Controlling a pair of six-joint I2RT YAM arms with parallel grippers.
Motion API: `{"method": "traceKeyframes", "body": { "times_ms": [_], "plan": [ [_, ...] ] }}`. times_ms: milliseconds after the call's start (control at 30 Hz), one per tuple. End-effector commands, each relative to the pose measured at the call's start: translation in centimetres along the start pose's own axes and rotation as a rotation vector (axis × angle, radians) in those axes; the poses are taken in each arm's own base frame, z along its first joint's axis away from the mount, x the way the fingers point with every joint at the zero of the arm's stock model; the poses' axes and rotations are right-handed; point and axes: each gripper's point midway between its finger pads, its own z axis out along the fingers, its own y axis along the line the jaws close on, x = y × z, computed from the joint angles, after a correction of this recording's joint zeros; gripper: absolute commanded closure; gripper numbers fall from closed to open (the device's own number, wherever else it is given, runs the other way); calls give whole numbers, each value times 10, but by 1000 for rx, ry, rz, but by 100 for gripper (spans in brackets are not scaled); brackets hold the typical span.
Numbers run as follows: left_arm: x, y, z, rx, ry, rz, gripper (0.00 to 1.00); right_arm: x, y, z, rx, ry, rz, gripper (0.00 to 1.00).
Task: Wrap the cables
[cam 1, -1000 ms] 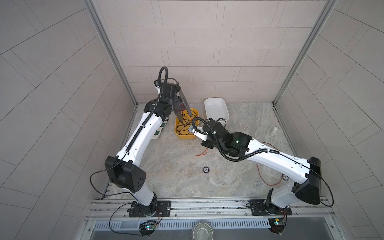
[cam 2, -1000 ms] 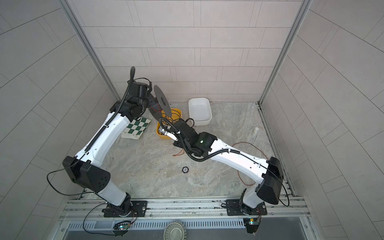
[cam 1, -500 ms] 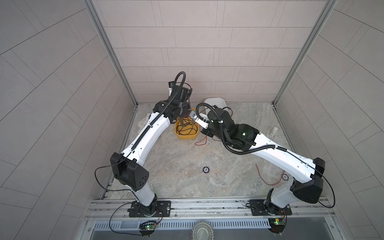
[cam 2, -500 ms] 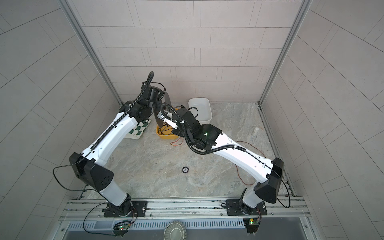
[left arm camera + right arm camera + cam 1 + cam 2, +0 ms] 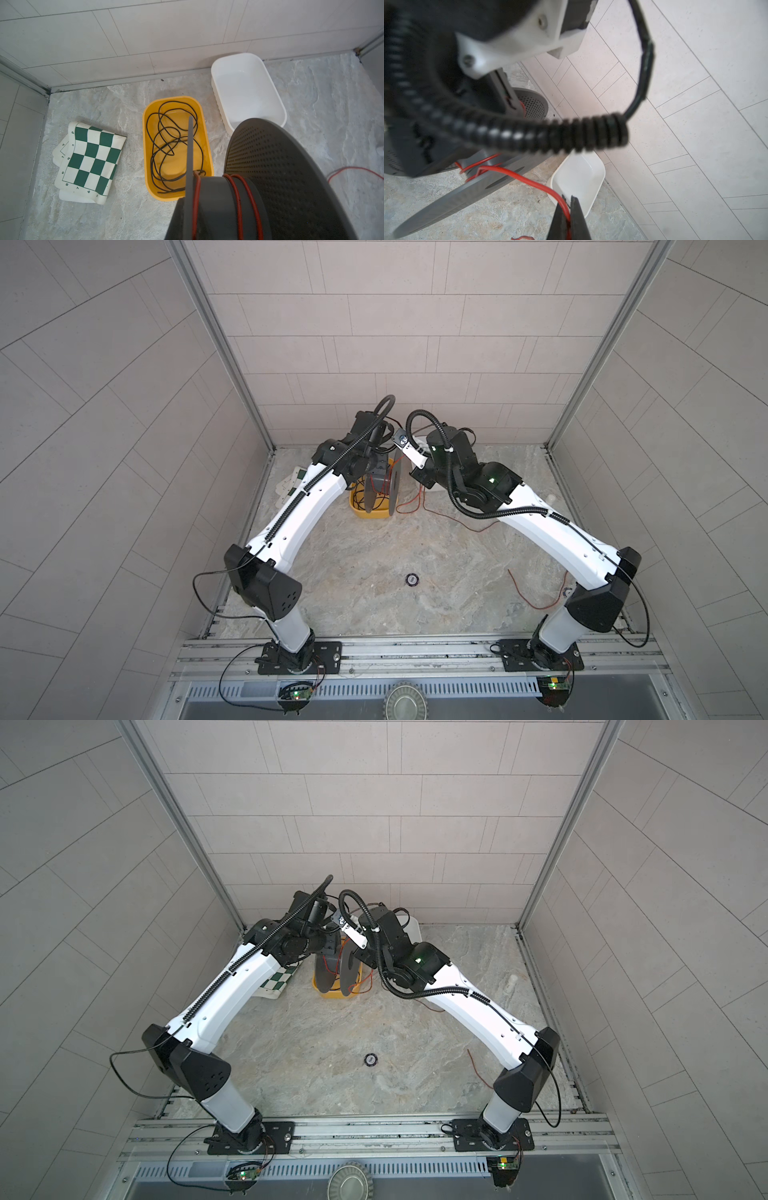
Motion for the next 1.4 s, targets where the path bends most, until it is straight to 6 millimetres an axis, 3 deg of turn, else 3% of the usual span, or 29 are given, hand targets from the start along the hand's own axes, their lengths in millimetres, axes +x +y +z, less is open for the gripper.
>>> {"method": "traceKeyframes", "body": {
  "times_ms": [0, 333, 600, 967, 1233, 1367],
  "plan": [
    [8, -5, -20, 52, 35, 84, 100, 2, -19, 4, 23, 7, 69, 100],
    [25, -18, -41, 169, 92, 130, 100, 49, -37, 47, -45, 105, 223, 100],
    [20, -34, -68, 290, 110, 98, 100, 95, -25, 71, -156, 135, 402, 98],
    [1, -33, -102, 386, 50, 27, 100, 130, 10, 72, -311, 83, 557, 86],
    [-10, -26, -112, 398, 10, -24, 100, 133, 25, 67, -380, 31, 640, 80],
    [-21, -23, -117, 433, -18, -97, 100, 137, 38, 65, -427, 27, 684, 58]
  ]
}}
